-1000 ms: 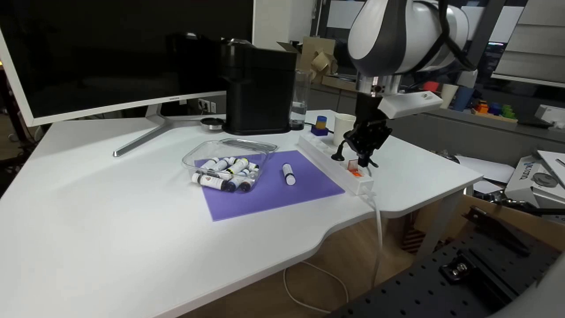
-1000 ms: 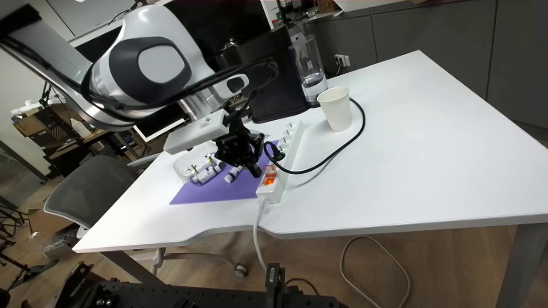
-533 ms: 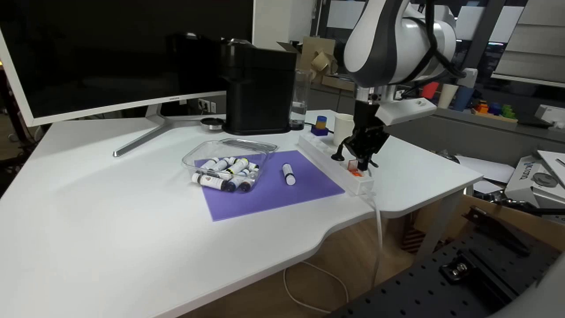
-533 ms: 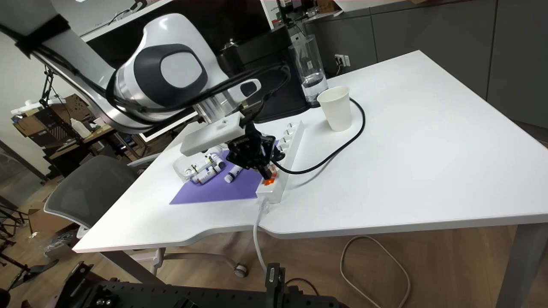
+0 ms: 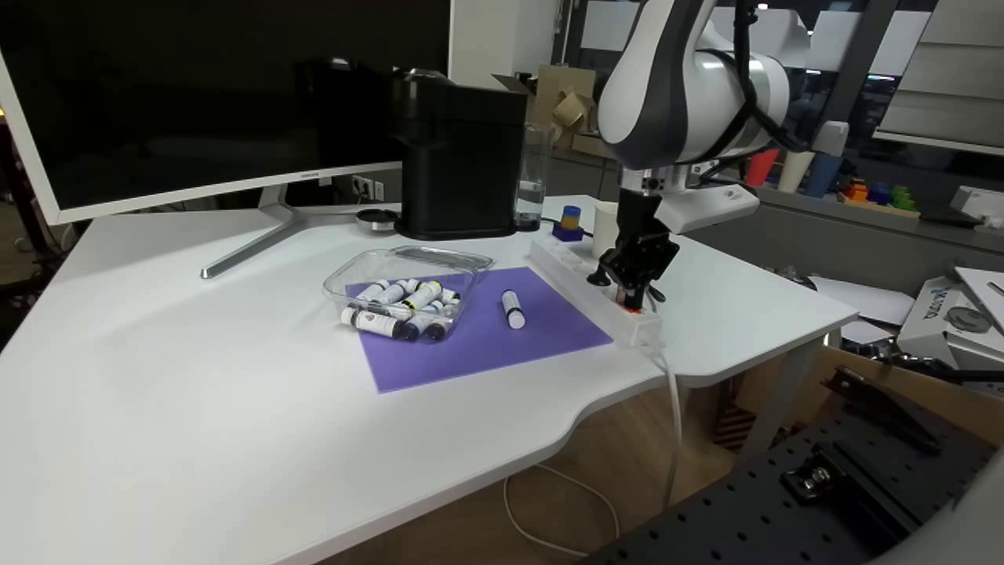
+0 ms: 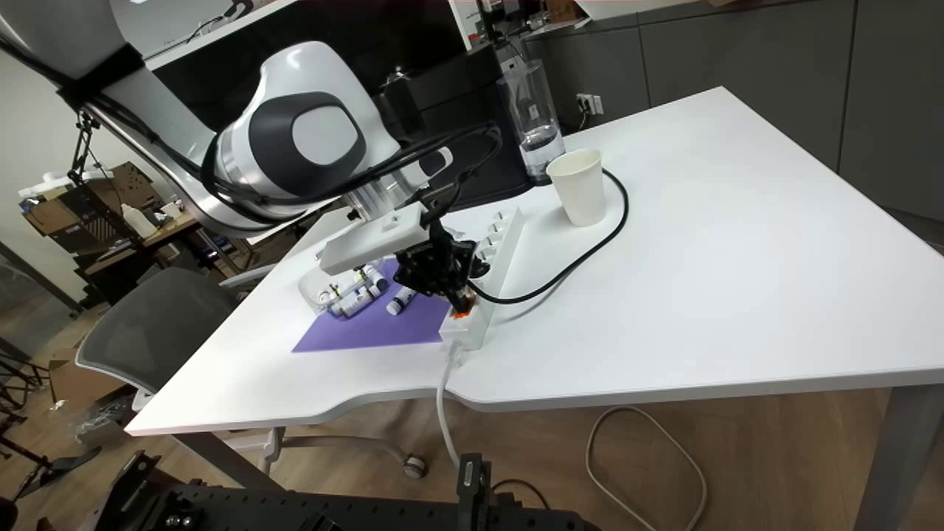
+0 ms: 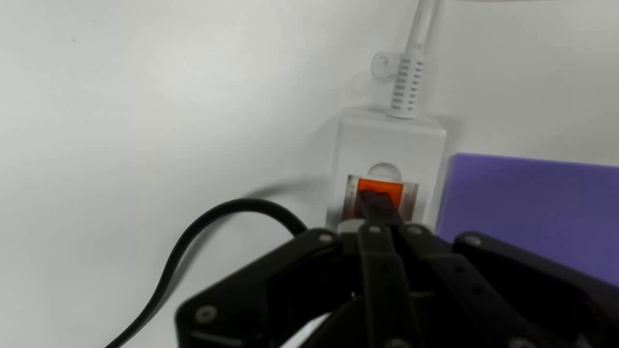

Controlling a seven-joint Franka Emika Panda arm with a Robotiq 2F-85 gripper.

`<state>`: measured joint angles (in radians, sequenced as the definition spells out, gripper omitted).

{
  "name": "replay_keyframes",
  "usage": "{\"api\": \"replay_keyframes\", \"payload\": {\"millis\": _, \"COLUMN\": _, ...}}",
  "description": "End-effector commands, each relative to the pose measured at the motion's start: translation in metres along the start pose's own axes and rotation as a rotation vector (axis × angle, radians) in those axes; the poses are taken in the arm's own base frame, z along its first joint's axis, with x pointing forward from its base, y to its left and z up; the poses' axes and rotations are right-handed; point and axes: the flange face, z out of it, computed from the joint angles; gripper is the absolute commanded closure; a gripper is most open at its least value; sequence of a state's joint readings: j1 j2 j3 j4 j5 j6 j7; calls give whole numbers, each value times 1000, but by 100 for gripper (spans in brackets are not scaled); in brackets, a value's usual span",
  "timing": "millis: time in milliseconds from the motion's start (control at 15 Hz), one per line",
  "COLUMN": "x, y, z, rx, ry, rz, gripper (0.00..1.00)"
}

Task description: Turn off the extension cord switch

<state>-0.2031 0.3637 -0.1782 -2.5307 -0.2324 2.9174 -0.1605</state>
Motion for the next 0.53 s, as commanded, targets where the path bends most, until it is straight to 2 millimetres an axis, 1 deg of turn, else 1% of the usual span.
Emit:
{"api": "replay_keyframes", "payload": {"millis": 0, "x": 7, "y": -3, "z": 2, "rx": 3, "ry": 15, "rz": 2, "gripper": 100}}
{"api": "replay_keyframes", "payload": {"millis": 267, "x": 8, "y": -4, "z": 8, "rx": -15, "ry": -2, "rz": 22, "gripper": 100}}
{"api": "replay_keyframes", "payload": {"millis": 467, "x": 9, "y": -14, "z": 12, "rx": -35, "ry": -14, "rz": 77, "gripper": 100}}
